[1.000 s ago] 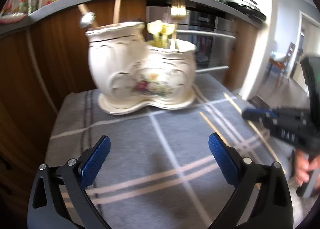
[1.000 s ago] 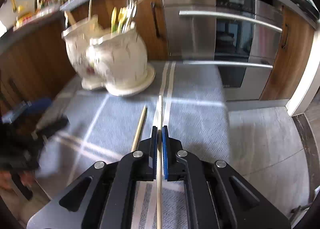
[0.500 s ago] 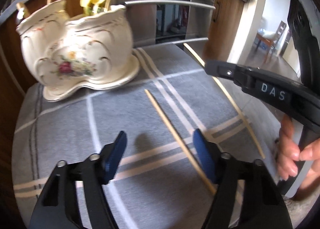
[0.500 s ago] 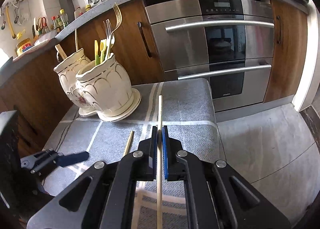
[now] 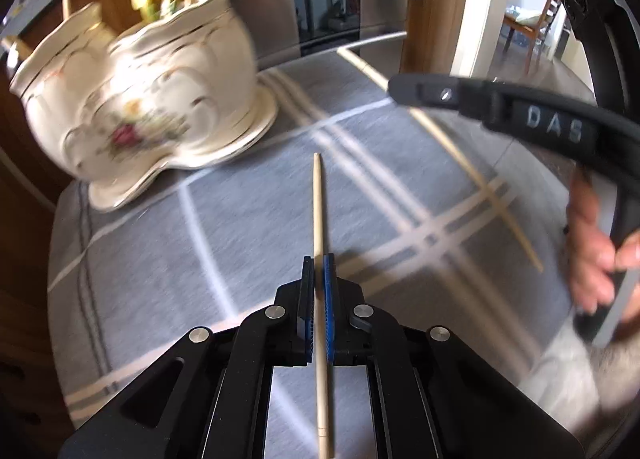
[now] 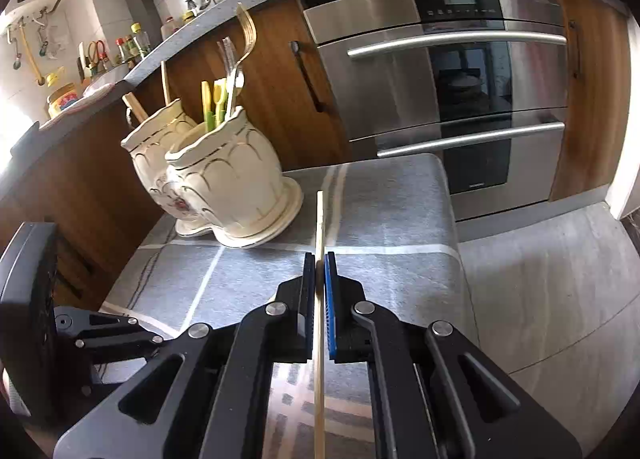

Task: Organize utensils
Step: 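Grasp a gold chopstick with the right tool while the left tool grasps the other, then lift both gold chopsticks with both tools over the ceramic holder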

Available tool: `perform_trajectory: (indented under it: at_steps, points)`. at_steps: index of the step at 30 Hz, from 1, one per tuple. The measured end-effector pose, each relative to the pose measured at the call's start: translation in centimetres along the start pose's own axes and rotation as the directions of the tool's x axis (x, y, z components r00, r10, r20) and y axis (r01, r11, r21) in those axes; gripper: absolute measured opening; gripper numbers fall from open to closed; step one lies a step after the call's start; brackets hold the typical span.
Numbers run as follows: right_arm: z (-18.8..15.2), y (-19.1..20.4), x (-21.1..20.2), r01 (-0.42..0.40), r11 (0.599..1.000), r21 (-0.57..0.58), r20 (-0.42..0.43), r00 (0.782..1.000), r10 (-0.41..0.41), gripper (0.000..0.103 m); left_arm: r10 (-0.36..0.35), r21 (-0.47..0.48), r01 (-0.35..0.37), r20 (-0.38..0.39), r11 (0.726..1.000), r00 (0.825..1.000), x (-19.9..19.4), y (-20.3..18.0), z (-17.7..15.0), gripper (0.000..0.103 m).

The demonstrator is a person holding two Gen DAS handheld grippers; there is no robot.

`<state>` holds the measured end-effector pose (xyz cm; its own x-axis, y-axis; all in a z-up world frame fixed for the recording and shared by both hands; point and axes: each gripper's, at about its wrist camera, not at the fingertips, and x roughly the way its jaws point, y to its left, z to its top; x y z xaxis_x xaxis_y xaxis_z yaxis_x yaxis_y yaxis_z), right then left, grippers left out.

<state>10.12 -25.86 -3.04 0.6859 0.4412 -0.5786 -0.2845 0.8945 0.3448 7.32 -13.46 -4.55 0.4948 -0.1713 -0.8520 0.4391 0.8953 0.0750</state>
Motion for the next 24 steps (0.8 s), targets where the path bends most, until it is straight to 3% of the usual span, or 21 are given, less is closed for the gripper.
perform_trajectory:
  at_steps: [3, 5, 7, 12, 15, 18, 24]
  points:
    - [0.1, 0.5, 0.2, -0.017, 1.0, -0.007, 0.007, 1.0, 0.017, 0.005, 0.004, 0.008, -0.004, -0.015, 1.0, 1.0, -0.2, 0.9, -0.4, 0.007]
    - [0.3, 0.8, 0.4, -0.023, 1.0, -0.011, 0.014, 1.0, 0.023, 0.005, -0.011, 0.004, 0.011, -0.014, 1.0, 1.0, -0.2, 1.4, -0.4, 0.016]
    - [0.4, 1.1, 0.7, -0.03, 0.999, -0.016, 0.02, 0.999, 0.03, 0.005, -0.013, 0.004, 0.013, -0.012, 1.0, 1.0, -0.1, 1.7, -0.2, 0.017]
    - [0.7, 1.9, 0.6, -0.017, 0.999, -0.042, 0.044, 0.999, 0.019, 0.005, -0.044, 0.009, 0.044, 0.0, 0.999, 0.999, 0.8, 2.0, 0.4, 0.017]
    - [0.9, 2.1, 0.2, -0.011, 0.999, -0.046, 0.066, 0.998, 0.014, 0.005, -0.05, 0.031, 0.05, 0.013, 0.998, 0.999, 0.8, 1.8, 0.3, 0.005]
    - [1.1, 2.5, -0.4, -0.001, 0.998, -0.061, 0.1, 0.995, 0.007, 0.004, -0.076, 0.04, 0.075, 0.025, 0.996, 0.997, 0.4, 2.1, -0.1, 0.005]
    - [1.7, 3.6, -2.3, -0.018, 0.997, -0.078, 0.203, 0.979, 0.034, 0.004, -0.179, 0.067, 0.17, 0.156, 0.983, 0.971, -2.9, 4.3, -1.4, 0.005]
